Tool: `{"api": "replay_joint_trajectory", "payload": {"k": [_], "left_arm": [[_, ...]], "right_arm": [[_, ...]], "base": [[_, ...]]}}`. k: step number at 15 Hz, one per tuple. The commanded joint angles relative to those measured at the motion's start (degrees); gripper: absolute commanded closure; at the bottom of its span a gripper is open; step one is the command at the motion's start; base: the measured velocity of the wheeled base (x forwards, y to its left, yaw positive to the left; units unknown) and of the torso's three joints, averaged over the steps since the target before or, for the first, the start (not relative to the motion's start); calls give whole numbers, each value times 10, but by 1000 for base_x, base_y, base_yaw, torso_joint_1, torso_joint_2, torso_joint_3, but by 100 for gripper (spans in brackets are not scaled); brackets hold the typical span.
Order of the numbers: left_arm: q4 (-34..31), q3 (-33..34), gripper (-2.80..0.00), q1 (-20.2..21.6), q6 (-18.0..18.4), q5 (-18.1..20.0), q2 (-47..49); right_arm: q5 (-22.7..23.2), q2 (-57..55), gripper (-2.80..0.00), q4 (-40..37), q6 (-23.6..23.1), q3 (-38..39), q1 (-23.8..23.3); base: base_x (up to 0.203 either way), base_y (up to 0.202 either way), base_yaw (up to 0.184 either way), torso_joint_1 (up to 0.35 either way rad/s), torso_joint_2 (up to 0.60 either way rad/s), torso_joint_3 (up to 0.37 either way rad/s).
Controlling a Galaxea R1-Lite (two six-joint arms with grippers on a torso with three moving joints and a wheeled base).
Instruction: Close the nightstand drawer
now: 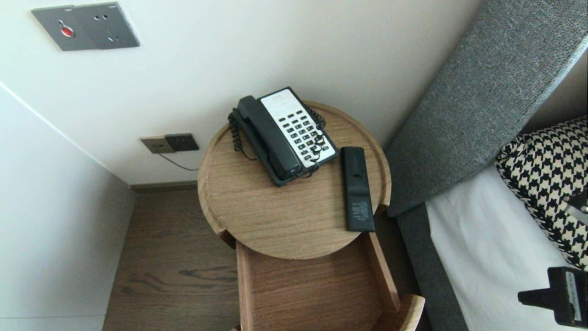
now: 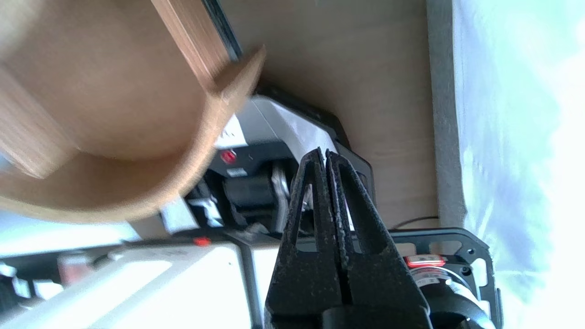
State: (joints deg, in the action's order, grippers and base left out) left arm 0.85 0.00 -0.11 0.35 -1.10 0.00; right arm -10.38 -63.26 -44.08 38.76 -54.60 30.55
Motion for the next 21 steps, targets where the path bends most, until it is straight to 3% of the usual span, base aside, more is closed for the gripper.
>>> {"api": "replay_joint_trajectory", "payload": {"k": [1,11,15,21], "left_arm": [[0,0,0,-1,0,0,0],[0,0,0,0,0,0,0],[0,0,0,0,0,0,0],[0,0,0,0,0,0,0]], "right_arm": [[5,15,0,17,-7,61,38],[19,-25,0,115,-38,160,154],[17,-53,0,198,-53,199,174],[21,-97,0,257,-56,214,174]], "base": [[0,0,0,0,0,0],[0,0,0,0,0,0],[0,0,0,0,0,0],[0,0,0,0,0,0]]}}
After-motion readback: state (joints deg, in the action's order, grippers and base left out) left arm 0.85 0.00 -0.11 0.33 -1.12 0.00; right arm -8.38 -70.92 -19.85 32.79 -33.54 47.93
